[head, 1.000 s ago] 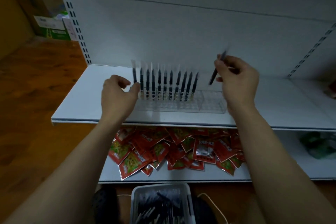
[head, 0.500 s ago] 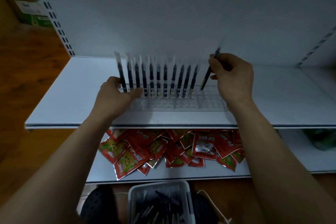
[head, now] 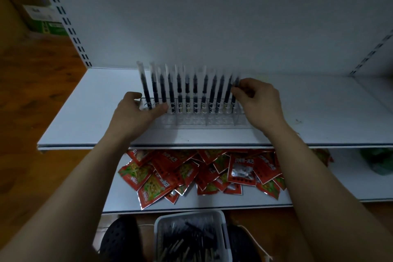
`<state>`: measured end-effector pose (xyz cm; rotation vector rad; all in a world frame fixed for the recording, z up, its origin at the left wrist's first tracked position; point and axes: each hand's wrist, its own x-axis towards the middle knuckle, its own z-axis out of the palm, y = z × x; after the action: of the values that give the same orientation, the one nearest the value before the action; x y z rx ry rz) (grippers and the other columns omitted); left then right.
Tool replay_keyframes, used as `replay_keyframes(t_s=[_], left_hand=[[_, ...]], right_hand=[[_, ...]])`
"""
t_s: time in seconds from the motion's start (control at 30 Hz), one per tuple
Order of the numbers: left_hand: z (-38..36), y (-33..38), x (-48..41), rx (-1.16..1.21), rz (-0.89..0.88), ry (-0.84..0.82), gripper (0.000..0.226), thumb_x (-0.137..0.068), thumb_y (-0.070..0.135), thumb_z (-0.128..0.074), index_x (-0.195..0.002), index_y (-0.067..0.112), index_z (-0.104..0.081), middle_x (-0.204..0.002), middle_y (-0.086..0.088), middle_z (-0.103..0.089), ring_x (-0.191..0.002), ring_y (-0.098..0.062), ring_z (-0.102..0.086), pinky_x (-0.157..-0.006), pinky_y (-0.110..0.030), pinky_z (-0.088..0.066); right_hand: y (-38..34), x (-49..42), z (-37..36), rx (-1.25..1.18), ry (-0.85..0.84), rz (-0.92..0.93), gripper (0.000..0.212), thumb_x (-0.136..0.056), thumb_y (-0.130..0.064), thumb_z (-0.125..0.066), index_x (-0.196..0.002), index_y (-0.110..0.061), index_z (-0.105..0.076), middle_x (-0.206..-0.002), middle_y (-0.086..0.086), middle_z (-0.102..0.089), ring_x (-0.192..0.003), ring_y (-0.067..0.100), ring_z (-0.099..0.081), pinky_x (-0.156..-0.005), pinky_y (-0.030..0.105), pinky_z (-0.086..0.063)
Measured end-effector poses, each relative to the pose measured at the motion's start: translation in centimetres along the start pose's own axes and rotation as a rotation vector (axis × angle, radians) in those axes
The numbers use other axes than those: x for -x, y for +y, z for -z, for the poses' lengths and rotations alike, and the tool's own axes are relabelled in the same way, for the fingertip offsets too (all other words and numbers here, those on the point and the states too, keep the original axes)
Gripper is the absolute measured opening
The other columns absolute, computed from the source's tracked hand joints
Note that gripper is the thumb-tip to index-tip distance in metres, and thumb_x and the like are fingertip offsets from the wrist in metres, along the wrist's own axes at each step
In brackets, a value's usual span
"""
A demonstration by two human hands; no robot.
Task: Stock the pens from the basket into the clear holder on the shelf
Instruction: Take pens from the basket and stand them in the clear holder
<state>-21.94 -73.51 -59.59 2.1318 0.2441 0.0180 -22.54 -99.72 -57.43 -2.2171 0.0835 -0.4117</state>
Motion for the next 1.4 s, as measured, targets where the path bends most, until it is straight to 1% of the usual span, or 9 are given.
replay_keyframes(t_s=[0.17, 0.33, 0.57, 0.67, 0.73, 0.9, 1.07, 1.23, 1.4], left_hand=[[0.6, -0.4, -0.3, -0.031, 0.021, -0.038, 0.093, -0.069, 0.059, -0.073, -0.143, 0.017, -0.035, -0.144, -0.006, -0.046, -0.122, -0.025, -0.050, -0.085, -0.032, -0.039], [1.1, -0.6, 0.8, -0.270, -0.105, 0.074, 0.092, -0.071, 0.058, -0.073, -0.143, 0.015, -0.035, -0.145, -0.011, -0.037, -0.129, -0.030, -0.042, -0.098, -0.044, -0.043], [0.3, -0.9, 6.1, -0.337, -0.321, 0.232, 0.062, -0.082, 0.051, -0.066, -0.125, 0.011, -0.048, -0.129, -0.011, -0.043, -0.121, -0.027, -0.040, -0.091, -0.039, -0.041], [-1.1, -1.2, 9.1, -0.392, -0.439, 0.152, 0.038, -0.087, 0.048, -0.059, -0.106, 0.016, -0.056, -0.105, -0.004, -0.057, -0.099, -0.022, -0.052, -0.077, -0.035, -0.047], [-2.5, -2.0, 11.0, -0.460, -0.444, 0.019, 0.028, -0.088, 0.049, -0.056, -0.094, 0.021, -0.058, -0.090, 0.002, -0.062, -0.084, -0.021, -0.058, -0.067, -0.033, -0.047], [-6.8, -6.7, 13.4, -0.668, -0.318, -0.393, 0.027, -0.087, 0.049, -0.054, -0.098, 0.025, -0.060, -0.098, -0.003, -0.068, -0.092, -0.028, -0.063, -0.073, -0.036, -0.051], [-9.5, -15.0, 15.3, -0.531, 0.107, -0.578, 0.029, -0.087, 0.039, -0.059, -0.100, 0.014, -0.066, -0.096, -0.007, -0.068, -0.095, -0.026, -0.064, -0.076, -0.028, -0.048], [-12.7, -21.0, 19.9, -0.475, 0.387, -0.727, 0.030, -0.091, 0.031, -0.056, -0.103, 0.006, -0.069, -0.108, -0.016, -0.069, -0.101, -0.027, -0.064, -0.072, -0.024, -0.042], [-14.1, -20.8, 17.2, -0.377, 0.419, -0.678, 0.027, -0.092, 0.029, -0.055, -0.094, 0.006, -0.069, -0.104, -0.015, -0.070, -0.102, -0.027, -0.064, -0.074, -0.024, -0.042]], right_hand=[[0.2, 0.3, 0.4, 0.086, 0.007, 0.016, 0.026, -0.092, -0.025, -0.065, -0.111, -0.009, -0.070, -0.098, -0.002, -0.067, -0.090, 0.008, -0.059, -0.067, -0.006, -0.033], [0.4, 1.6, 0.4, 0.114, 0.019, 0.005, 0.051, -0.087, -0.030, -0.070, -0.133, -0.015, -0.055, -0.129, 0.000, -0.058, -0.116, 0.011, -0.051, -0.094, 0.017, -0.033], [-0.9, 5.3, 0.9, 0.030, 0.079, 0.023, 0.006, -0.088, -0.017, -0.066, -0.091, -0.018, -0.061, -0.082, -0.012, -0.061, -0.075, 0.004, -0.055, -0.064, -0.002, -0.035], [-1.8, 7.7, 0.7, 0.114, -0.156, 0.006, 0.005, -0.089, -0.017, -0.063, -0.084, -0.019, -0.062, -0.072, -0.015, -0.057, -0.065, -0.001, -0.051, -0.056, 0.001, -0.036], [-2.1, 9.6, 0.0, 0.241, -0.425, 0.015, 0.007, -0.089, -0.021, -0.063, -0.086, -0.018, -0.068, -0.078, -0.009, -0.064, -0.072, 0.005, -0.058, -0.066, 0.012, -0.044], [0.7, 14.2, -4.3, 0.445, -0.972, -0.048, 0.014, -0.089, -0.021, -0.063, -0.089, -0.014, -0.075, -0.088, 0.001, -0.074, -0.083, 0.015, -0.067, -0.077, 0.030, -0.053], [7.0, 18.8, -9.1, 0.544, -1.095, -0.204, 0.023, -0.091, -0.015, -0.053, -0.097, -0.001, -0.071, -0.102, 0.016, -0.069, -0.095, 0.030, -0.064, -0.084, 0.039, -0.054], [13.7, 25.8, -13.2, 0.535, -1.236, -0.517, 0.016, -0.089, -0.012, -0.050, -0.089, -0.002, -0.062, -0.088, 0.014, -0.057, -0.077, 0.028, -0.055, -0.072, 0.032, -0.047], [16.7, 27.8, -16.9, 0.586, -1.404, -0.625, 0.057, -0.087, -0.034, -0.060, -0.137, -0.010, -0.048, -0.139, 0.015, -0.043, -0.118, 0.033, -0.051, -0.092, 0.037, -0.047]])
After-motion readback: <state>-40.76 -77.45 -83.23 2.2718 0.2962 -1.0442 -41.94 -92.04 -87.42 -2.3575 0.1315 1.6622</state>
